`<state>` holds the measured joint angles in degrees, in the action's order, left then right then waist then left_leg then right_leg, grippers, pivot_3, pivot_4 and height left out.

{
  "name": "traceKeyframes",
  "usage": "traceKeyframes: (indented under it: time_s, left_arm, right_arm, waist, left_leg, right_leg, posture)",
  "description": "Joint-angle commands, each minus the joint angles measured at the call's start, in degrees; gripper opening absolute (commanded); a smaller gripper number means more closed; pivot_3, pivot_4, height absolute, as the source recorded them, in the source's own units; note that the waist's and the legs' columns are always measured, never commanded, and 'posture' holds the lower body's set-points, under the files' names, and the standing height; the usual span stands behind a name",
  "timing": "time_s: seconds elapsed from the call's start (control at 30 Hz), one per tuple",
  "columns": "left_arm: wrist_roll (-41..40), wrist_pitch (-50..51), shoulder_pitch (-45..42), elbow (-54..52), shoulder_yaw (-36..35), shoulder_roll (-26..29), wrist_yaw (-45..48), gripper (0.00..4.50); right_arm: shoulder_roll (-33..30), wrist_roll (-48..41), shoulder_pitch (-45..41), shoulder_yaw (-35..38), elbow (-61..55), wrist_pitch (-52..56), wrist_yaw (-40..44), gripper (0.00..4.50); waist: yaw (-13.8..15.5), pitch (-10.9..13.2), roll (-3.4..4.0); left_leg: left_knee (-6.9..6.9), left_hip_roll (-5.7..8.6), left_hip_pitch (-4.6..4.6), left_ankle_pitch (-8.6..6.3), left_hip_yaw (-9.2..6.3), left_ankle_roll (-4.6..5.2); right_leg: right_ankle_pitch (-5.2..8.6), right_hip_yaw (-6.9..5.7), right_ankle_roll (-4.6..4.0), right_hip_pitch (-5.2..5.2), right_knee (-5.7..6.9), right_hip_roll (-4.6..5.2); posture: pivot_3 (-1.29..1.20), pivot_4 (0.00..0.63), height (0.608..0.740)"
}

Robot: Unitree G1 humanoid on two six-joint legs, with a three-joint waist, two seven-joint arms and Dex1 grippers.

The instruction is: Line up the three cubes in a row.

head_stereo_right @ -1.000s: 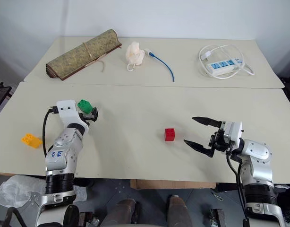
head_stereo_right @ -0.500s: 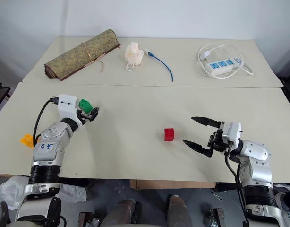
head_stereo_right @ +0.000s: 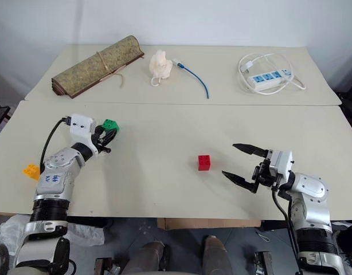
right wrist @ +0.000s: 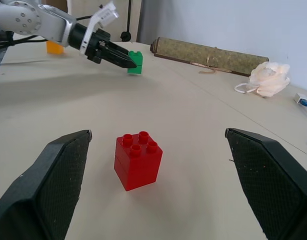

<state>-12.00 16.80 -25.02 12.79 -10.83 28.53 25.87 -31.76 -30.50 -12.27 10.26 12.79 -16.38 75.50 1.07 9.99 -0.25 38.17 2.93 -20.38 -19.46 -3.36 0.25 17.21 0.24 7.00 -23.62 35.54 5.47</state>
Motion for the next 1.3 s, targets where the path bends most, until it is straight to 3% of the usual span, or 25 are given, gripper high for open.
traceKeyframes:
  time_s: [0.03, 0.2, 0.3, 0.47, 0.6, 0.9, 1.3]
  left_arm:
    - [-5.29, 0.17, 1.64, -6.07, -1.42, 3.98, 9.61, 1.48]
    - [-12.69, -0.34, 0.43, -7.38, 1.83, 9.74, 30.83, 1.48]
    - [-11.47, -2.68, -3.4, -3.34, 7.06, 11.13, 41.13, 1.48]
    - [-8.35, -8.95, -10.69, 6.52, 13.39, 8.63, 50.93, 1.48]
    - [-3.3, -16.32, -18.06, 18.08, 19.52, 3.09, 56.76, 1.48]
    - [5.01, -27.3, -25.58, 35.96, 23.7, -4.48, 57.0, 1.48]
    - [7.42, -28.15, -27.24, 39.4, 22.79, -8.0, 54.19, 1.48]
  right_arm:
    - [-0.02, -0.28, 0.41, 1.17, -1.2, -1.42, -0.32, 4.5]
    - [-2.51, -0.8, 1.77, 3.49, -1.06, -1.52, 0.14, 4.5]
    - [-4.6, -1.8, 3.01, 5.76, -1.23, -1.29, 0.5, 4.5]
    - [-6.96, -3.07, 6.44, 7.86, -3.59, 0.09, 1.46, 4.5]
    - [-6.65, -3.3, 11.21, 9.62, -7.46, 0.26, -0.21, 4.5]
    - [-5.03, -3.6, 18.7, 9.76, -16.59, 1.66, -4.68, 4.5]
    - [-5.48, -3.45, 18.4, 9.46, -16.99, 1.99, -5.6, 4.5]
  waist:
    - [0.0, 0.0, 0.0]
    - [0.22, 0.01, 0.02]
    - [0.36, 0.02, 0.03]
    - [0.18, 0.02, 0.03]
    - [0.14, 0.02, 0.03]
    - [0.14, 0.09, -0.09]
    - [0.41, 0.09, -0.1]
  left_leg:
    - [0.0, 0.0, 0.0, 0.0, 0.0, 0.0]
    - [0.01, 0.0, 0.0, 0.0, -0.01, 0.0]
    - [0.02, 0.05, -0.02, -0.01, -0.09, 0.05]
    - [-0.02, 0.08, -0.02, 0.0, -0.11, 0.08]
    - [-0.01, 0.05, -0.04, 0.0, -0.03, 0.09]
    - [0.03, 0.08, -0.05, -0.02, 0.14, 0.21]
    - [0.08, 0.31, -0.05, 0.01, 0.1, 0.4]
  right_leg:
    - [0.0, 0.0, 0.0, 0.0, 0.0, 0.0]
    - [0.02, 0.03, -0.03, 0.02, -0.03, 0.03]
    - [0.03, 0.03, -0.05, 0.07, -0.13, 0.09]
    - [0.02, -0.08, -0.05, 0.11, -0.17, 0.05]
    - [0.02, -0.12, -0.04, 0.08, -0.11, -0.06]
    - [-0.02, 0.03, 0.05, 0.01, 0.0, -0.13]
    - [-0.06, 0.04, 0.13, 0.04, -0.01, -0.05]
  posture:
    - [0.0, 0.15, 0.74]
    - [0.0, 0.15, 0.74]
    - [0.0, 0.15, 0.74]
    - [0.0, 0.15, 0.74]
    - [0.0, 0.15, 0.74]
    - [0.0, 0.15, 0.74]
    - [0.0, 0.15, 0.74]
